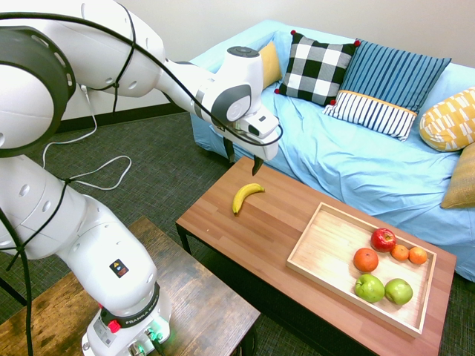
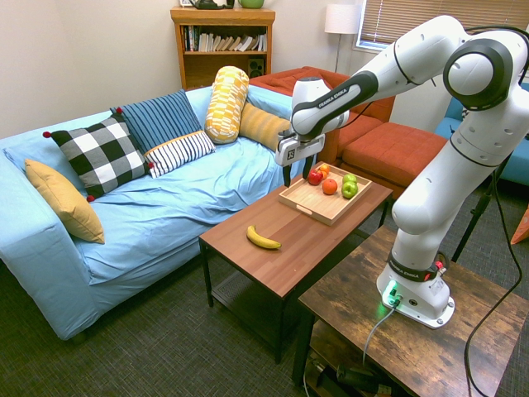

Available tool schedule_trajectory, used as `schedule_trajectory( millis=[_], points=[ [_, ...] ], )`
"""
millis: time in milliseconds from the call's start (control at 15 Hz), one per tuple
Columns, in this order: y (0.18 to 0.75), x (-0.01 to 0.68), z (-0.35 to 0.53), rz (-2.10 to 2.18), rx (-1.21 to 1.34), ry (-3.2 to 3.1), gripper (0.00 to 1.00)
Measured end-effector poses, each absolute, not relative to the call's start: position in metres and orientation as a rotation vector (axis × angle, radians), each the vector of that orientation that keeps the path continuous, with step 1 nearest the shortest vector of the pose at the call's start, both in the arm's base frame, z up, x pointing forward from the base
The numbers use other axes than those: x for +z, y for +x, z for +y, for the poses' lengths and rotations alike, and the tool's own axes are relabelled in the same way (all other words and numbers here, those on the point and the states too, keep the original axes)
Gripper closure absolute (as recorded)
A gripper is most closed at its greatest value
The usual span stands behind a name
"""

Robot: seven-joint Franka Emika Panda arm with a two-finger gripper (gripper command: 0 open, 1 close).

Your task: Put banana in the tray

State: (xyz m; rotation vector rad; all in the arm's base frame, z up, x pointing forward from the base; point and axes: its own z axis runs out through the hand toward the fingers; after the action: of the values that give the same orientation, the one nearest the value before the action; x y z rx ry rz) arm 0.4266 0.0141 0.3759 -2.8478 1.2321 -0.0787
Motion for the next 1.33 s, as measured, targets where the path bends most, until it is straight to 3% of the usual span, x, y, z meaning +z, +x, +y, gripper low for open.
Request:
schedule_trajectory(
  millis=[400,1333],
  points=[
    [0.437,0.356,0.033,1.223,-0.123,-2.864,0.00],
    [0.537,0.165,0.101,1.295,-0.058,-2.875,0.00]
  ],
)
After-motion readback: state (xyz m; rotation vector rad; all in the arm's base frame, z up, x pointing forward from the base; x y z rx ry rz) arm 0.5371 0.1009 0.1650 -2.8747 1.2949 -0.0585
